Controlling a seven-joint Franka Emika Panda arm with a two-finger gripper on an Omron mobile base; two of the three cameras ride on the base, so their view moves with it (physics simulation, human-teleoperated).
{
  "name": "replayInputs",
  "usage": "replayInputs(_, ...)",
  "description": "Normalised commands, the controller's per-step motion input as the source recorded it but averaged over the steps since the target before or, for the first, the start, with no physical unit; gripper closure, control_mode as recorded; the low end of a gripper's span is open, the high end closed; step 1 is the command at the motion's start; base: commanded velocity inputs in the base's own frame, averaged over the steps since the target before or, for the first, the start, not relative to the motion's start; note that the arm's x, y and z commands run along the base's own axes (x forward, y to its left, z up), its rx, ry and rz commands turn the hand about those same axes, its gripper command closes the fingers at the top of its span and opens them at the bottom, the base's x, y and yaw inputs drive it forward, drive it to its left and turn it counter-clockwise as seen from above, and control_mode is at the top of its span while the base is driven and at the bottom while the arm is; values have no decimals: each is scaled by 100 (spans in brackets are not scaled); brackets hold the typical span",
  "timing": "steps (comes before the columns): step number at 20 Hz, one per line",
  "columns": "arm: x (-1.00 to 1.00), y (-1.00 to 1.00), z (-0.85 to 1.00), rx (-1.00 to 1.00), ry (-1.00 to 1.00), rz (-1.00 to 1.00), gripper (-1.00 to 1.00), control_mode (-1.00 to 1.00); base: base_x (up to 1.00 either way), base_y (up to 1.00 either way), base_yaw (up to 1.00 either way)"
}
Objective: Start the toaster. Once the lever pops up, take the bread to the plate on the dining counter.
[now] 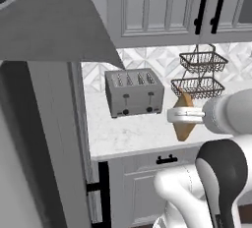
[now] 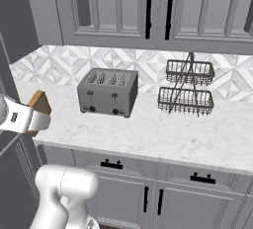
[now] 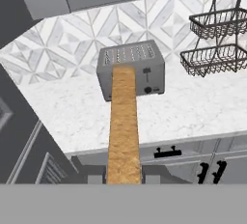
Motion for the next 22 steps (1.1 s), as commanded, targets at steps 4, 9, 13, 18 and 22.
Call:
replayInputs(4,0,0,0,0,0,0,100,100,-91,-38,-7)
replayInputs(9,0,0,0,0,0,0,100,100,-20,1,-70)
replayInputs(13,0,0,0,0,0,0,100,100,0,20,-97)
replayInputs(18,0,0,0,0,0,0,100,100,0,19,-97)
replayInputs(22,0,0,0,0,0,0,100,100,0,15,-97)
